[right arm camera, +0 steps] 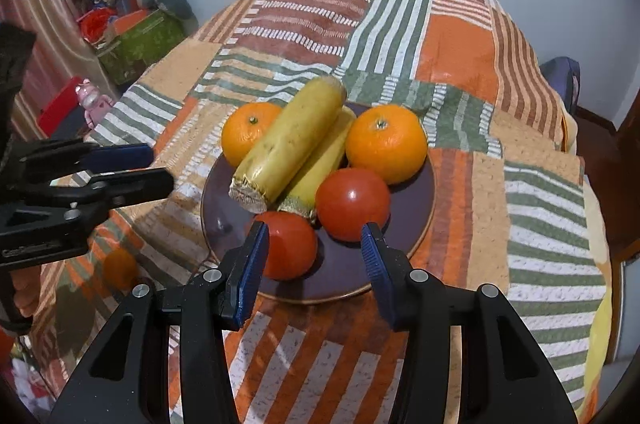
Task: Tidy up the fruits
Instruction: 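Grasp a small mandarin with the left tool while the right tool grasps another mandarin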
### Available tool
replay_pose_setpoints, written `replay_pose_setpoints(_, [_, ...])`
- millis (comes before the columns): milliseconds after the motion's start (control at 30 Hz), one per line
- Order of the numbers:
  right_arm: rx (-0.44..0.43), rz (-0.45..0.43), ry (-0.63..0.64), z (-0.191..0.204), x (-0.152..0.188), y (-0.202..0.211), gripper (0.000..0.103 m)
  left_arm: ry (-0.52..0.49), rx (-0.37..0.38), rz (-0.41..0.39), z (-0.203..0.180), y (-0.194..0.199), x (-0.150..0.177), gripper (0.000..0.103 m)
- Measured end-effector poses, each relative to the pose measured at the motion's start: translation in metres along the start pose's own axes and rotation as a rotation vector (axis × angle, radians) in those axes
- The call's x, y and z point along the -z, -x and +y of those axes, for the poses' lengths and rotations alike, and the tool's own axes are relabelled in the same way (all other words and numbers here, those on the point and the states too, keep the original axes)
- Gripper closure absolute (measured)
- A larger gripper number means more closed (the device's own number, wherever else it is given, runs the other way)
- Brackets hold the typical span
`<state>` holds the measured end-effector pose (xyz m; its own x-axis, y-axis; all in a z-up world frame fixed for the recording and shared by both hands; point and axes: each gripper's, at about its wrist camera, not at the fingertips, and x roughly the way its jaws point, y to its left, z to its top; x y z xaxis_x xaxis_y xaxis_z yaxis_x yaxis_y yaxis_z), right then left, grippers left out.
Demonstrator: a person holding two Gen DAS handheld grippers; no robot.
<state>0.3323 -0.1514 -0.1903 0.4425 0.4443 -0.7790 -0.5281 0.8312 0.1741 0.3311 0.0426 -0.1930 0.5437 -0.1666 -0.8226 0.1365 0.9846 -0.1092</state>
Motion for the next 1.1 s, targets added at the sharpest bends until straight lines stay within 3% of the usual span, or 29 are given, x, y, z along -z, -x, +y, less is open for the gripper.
replay_pose_setpoints(200, [-0.002,-0.014,-0.008,0.004,0.006,0.021,0.058,0.033,-0.011,-0.005,0.011,0.019,0.022,0.061])
replay_pose_setpoints(333, [0.008,-0.024,0.005,0.011,0.017,0.041,0.053,0.035,-0.039,0.000,0.014,0.031,0.041,0.052])
replay_pose_setpoints(700, [0.067,-0.007,-0.019,0.024,0.065,0.083,0.050,0.054,-0.077,0.003,0.015,0.068,0.096,0.046])
replay_pose_setpoints(1100, [0.044,0.127,0.022,0.051,0.121,0.064,0.051,0.043,-0.075,0.024,0.002,0.078,0.133,0.045])
